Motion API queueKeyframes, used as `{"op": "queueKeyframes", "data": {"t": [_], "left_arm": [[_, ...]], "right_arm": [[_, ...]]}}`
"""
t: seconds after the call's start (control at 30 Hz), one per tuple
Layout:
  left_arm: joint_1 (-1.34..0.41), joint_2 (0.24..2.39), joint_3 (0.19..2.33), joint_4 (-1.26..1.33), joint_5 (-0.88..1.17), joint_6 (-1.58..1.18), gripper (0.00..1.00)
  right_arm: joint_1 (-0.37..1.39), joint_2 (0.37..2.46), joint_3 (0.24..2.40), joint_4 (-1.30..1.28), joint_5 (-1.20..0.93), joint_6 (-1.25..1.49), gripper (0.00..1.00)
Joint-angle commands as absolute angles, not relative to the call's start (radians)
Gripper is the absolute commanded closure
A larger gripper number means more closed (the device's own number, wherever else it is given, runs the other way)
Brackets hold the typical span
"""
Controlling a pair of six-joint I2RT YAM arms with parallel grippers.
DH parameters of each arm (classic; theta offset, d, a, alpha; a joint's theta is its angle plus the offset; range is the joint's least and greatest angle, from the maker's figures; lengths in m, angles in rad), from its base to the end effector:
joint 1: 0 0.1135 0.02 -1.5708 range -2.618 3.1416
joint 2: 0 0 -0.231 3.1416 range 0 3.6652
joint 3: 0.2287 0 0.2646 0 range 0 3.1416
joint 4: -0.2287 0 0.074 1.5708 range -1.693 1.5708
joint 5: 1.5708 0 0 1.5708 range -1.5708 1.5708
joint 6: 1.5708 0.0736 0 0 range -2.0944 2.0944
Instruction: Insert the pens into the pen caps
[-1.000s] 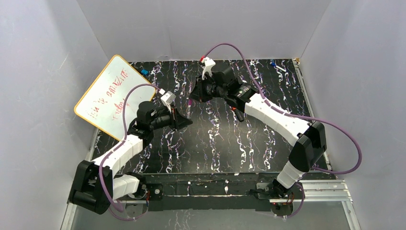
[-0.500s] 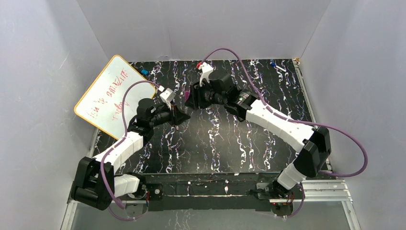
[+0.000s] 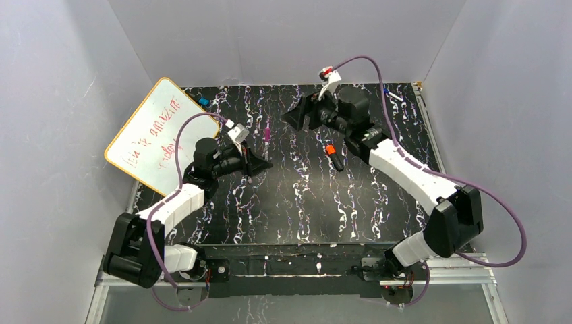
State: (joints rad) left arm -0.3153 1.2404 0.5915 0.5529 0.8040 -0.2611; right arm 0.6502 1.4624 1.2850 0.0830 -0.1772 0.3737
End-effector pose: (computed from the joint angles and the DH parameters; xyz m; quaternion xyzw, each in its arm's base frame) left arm 0.2794 -0.1469 0.2121 0.2814 0.6738 -0.4535 0.5109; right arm 0.3146 0.2555 0.3429 -0.1605 0.7215 0.3854 0.5523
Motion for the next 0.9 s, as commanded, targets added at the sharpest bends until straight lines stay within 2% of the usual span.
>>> {"op": "queueKeyframes", "data": {"t": [0.0, 0.23, 0.87], "left_arm": [[-0.316, 1.276, 0.572, 0.763, 0.965, -0.406, 1.0], [-0.332, 1.306, 0.593, 0.803, 1.027, -0.461, 1.0], [-0.344, 1.329, 0.651, 0.814, 1.032, -0.483, 1.0]], "right_arm": [[0.591, 1.497, 1.288, 0.382, -0.598, 0.424, 0.17], [0.586, 1.551, 1.311, 0.499, -0.797, 0.432, 0.19], [0.613, 1.573, 1.264, 0.466, -0.772, 0.387, 0.29]]}}
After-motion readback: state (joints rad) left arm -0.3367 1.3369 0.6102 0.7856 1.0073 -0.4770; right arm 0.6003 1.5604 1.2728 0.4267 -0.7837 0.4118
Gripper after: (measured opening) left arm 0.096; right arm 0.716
